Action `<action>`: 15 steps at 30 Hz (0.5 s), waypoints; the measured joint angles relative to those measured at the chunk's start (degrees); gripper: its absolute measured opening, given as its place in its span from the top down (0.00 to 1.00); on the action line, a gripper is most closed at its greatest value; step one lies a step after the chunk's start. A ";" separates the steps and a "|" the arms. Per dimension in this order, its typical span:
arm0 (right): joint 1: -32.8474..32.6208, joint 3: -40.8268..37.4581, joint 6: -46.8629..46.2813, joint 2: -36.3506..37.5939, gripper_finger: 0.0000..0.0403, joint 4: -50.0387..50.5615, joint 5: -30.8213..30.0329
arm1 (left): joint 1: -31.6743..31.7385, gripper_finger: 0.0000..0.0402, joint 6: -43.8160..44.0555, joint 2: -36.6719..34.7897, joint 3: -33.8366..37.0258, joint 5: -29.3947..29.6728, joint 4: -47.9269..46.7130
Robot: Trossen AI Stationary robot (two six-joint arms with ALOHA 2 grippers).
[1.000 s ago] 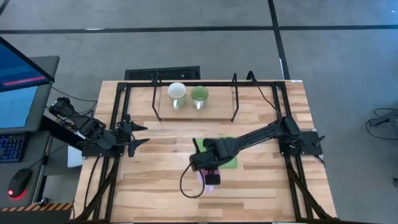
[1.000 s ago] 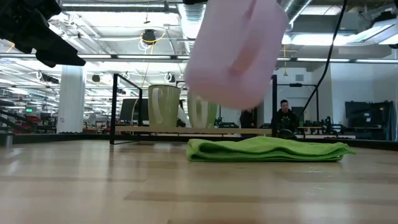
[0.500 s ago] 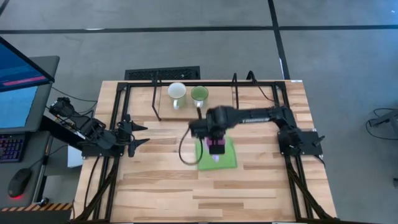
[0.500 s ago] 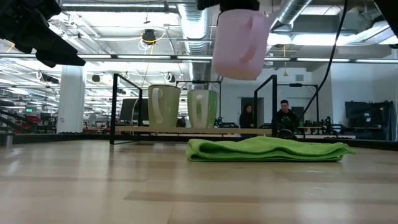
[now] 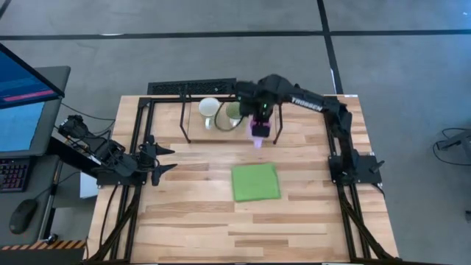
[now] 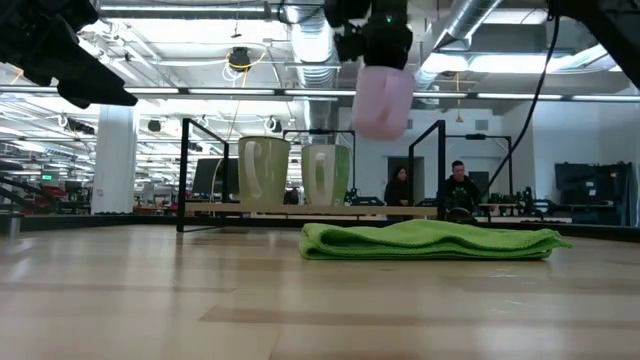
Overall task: Stack small to large cups/mugs on shelf
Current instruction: Put the purple mug on the shelf
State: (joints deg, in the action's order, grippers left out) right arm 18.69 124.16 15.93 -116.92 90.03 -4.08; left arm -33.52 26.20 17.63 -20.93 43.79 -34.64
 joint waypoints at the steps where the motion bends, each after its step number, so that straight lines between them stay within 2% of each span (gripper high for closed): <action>1: 1.26 0.04 0.73 -0.30 0.97 0.01 -0.05 | 0.01 0.39 0.00 -0.01 0.00 0.00 -0.04; 8: 7.92 -2.71 3.55 -0.59 0.97 -0.04 -0.05 | 0.00 0.39 0.02 0.00 0.00 0.02 -0.17; 15: 9.90 -5.29 6.63 -0.59 0.97 -1.05 -0.13 | 0.00 0.39 0.20 0.00 0.00 0.16 -0.21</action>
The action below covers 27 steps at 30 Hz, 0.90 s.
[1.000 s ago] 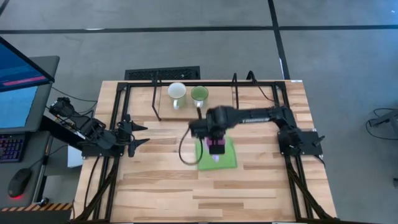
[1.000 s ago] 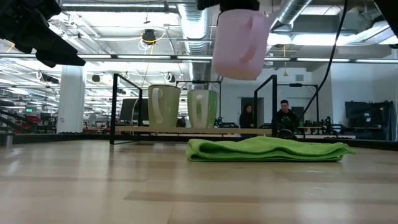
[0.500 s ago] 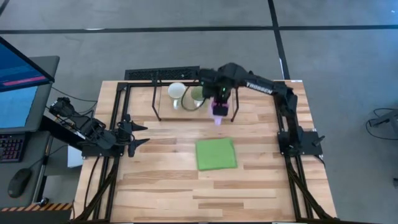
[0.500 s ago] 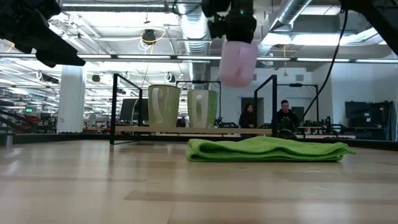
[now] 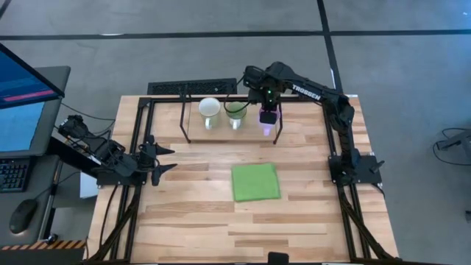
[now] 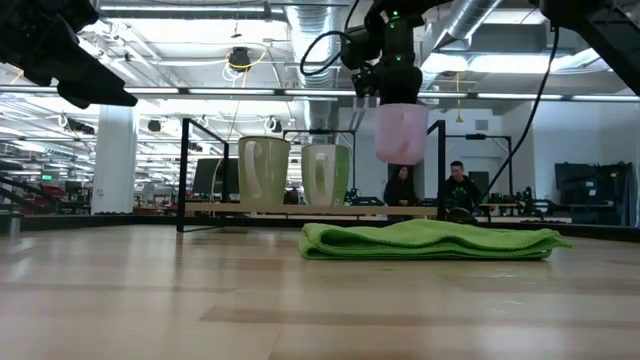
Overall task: Stack small to large cups/mugs on shelf
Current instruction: Put the purple mug on the shelf
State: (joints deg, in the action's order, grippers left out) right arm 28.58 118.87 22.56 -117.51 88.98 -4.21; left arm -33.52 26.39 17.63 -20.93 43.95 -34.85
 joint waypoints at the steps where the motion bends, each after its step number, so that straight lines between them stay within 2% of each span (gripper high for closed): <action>1: 0.01 -0.13 0.01 0.00 0.97 0.00 -0.01 | 0.02 0.39 0.00 0.00 0.00 0.02 0.00; 13: -1.72 -0.17 2.93 0.00 0.97 -4.30 -0.11 | 0.00 0.39 0.00 0.00 0.00 0.02 0.00; 27: 0.46 -0.11 2.99 -0.83 0.97 -7.18 -0.51 | 0.02 0.39 0.00 0.00 0.00 0.01 -0.07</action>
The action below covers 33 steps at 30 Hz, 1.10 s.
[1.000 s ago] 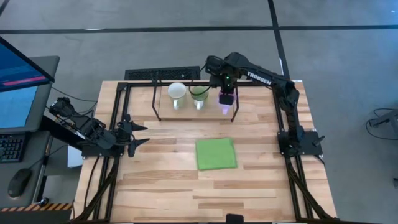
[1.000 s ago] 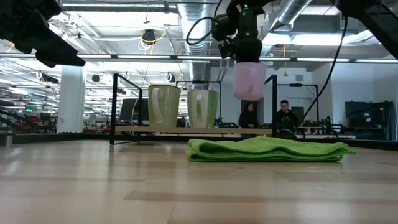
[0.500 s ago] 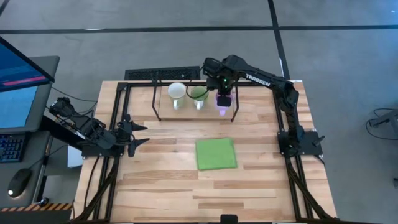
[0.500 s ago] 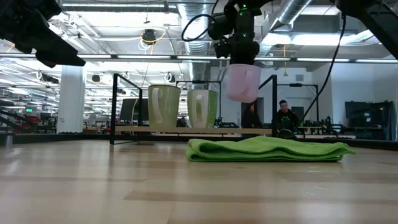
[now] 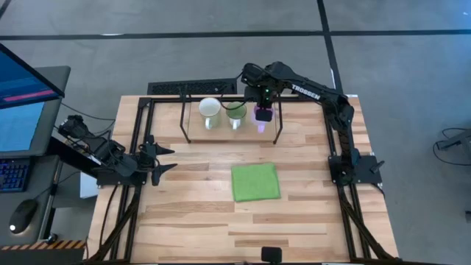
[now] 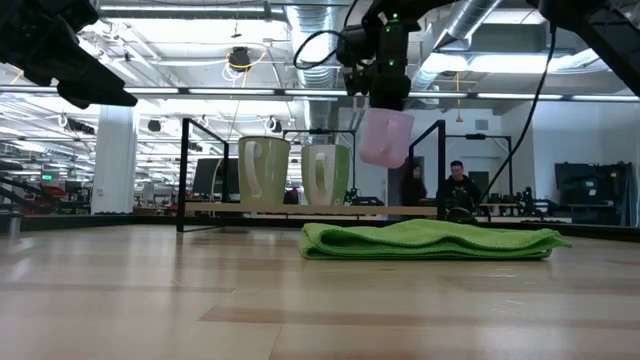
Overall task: Stack small to large cups/mugs on shelf
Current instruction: Put the purple mug on the shelf
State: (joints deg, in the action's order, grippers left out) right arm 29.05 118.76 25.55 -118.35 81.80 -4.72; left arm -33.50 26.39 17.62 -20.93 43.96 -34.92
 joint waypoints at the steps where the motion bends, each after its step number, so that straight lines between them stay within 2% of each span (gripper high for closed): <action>1: 0.09 -0.09 -0.02 -0.35 0.97 0.34 0.01 | 0.00 0.39 0.00 0.00 0.00 -0.01 -0.01; 22: 0.64 -0.04 5.89 -8.40 0.97 -0.02 -1.38 | 0.00 0.39 0.22 -0.01 0.00 -0.14 -0.18; 33: 2.22 -0.07 4.27 -8.40 0.97 -2.38 -1.51 | -0.01 0.39 0.22 -0.02 0.00 -0.10 -0.20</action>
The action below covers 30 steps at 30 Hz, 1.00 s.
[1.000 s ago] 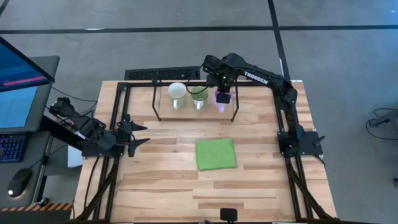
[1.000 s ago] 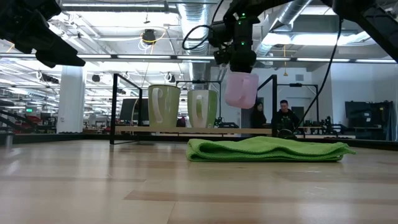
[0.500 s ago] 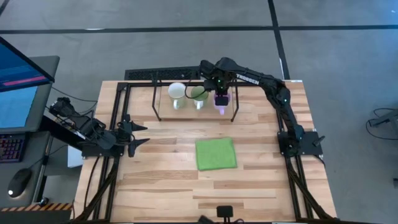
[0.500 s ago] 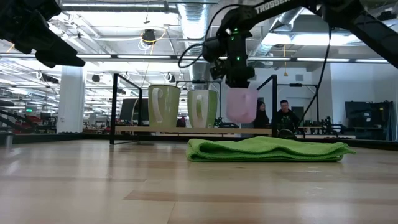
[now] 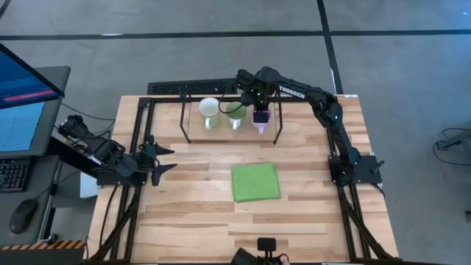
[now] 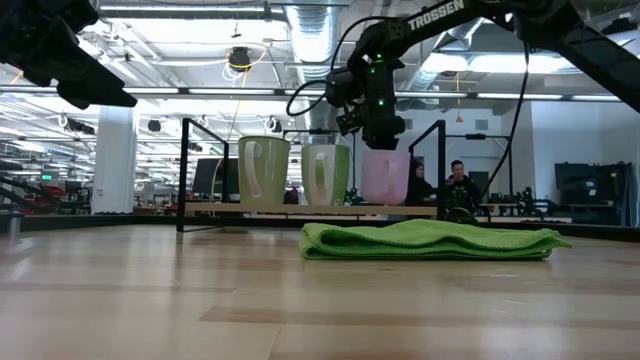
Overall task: Stack small to large cups/mugs on shelf
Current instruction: Put the purple mug on the shelf
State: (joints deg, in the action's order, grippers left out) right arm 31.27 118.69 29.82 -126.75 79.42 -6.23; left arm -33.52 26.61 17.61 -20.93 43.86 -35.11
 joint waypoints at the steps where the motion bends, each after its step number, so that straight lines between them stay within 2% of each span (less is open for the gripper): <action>1: 0.19 0.00 -0.26 -0.14 0.97 -0.01 -0.06 | 0.02 0.39 0.00 0.00 0.00 0.00 0.00; 10: 1.00 0.09 -1.29 -0.91 0.97 -0.69 -0.03 | 0.02 0.39 0.00 0.00 0.00 0.00 -0.01; 21: 0.20 0.04 -0.83 -1.00 0.90 -0.81 -0.40 | 0.01 0.39 0.16 0.00 0.00 0.02 0.00; 30: -0.11 0.02 -1.22 -1.04 0.88 -1.05 -1.29 | 0.02 0.39 0.22 0.00 0.00 0.02 0.00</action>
State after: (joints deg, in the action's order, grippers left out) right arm 31.16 118.72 28.60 -127.79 78.37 -7.52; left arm -33.50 26.83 17.61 -20.93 43.88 -35.11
